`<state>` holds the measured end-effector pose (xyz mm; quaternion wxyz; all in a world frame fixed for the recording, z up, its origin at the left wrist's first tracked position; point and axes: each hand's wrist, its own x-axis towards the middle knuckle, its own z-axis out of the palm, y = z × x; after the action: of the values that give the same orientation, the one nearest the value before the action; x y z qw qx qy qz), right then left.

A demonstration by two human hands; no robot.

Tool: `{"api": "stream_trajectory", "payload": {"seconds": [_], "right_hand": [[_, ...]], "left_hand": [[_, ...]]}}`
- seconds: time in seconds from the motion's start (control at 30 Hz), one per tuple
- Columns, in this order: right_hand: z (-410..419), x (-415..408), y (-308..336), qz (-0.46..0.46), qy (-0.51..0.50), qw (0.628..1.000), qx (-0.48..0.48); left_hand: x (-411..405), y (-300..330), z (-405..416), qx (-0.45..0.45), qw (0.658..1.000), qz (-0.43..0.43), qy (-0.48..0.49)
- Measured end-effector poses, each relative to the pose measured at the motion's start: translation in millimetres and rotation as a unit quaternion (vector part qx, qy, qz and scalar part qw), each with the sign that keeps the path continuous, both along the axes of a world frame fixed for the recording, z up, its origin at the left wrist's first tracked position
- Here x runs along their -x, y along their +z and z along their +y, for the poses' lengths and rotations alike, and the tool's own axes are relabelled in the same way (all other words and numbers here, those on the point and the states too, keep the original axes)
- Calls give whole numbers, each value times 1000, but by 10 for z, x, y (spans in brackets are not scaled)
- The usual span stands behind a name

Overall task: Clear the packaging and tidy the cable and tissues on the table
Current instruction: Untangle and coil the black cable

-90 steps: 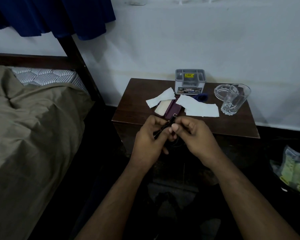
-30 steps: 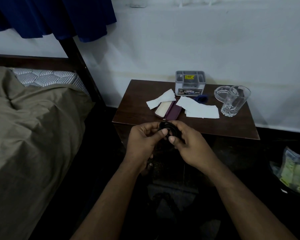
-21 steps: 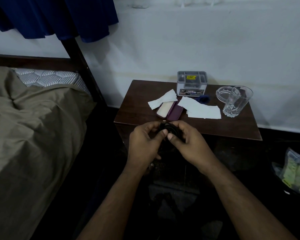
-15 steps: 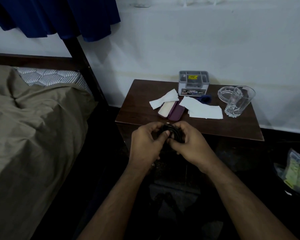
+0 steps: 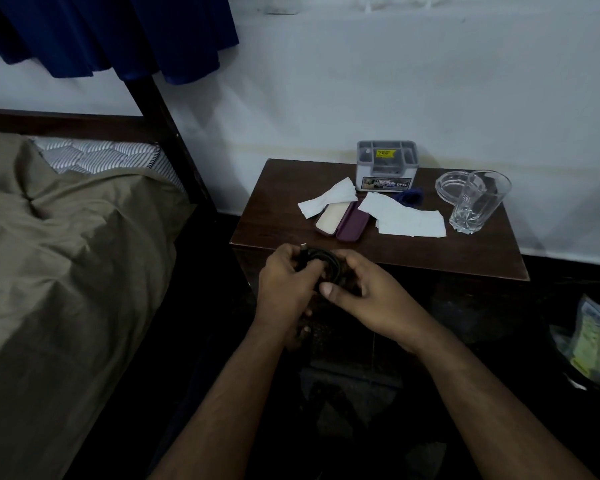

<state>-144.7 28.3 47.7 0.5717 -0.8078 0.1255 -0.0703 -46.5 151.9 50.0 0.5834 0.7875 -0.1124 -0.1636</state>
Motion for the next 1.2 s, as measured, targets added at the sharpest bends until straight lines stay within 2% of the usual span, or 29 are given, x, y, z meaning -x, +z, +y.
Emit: {"api": "stream_trajectory", "payload": {"seconds": [0.2,0.4,0.53,0.73,1.0,1.2], "right_hand": [[42,-46,-5,-11,-54,998,10],[37,-88,-19,-2,-95,995,-25],[56,-109,-16,-10,-96,995,-32],[82,-224,-7,-33,-114,992,37],[4,-695,-99,-18,-171,983,62],[-173,-1140,-271,9,-183,983,33]], "left_hand": [[13,-16,-5,-28,999,27,-30],[12,106,1,84,974,194,-86],[-38,110,-5,120,962,235,-65],[-106,51,-92,124,962,244,-12],[-418,-47,-281,96,980,171,27],[-890,-218,-459,-4,998,54,20]]}}
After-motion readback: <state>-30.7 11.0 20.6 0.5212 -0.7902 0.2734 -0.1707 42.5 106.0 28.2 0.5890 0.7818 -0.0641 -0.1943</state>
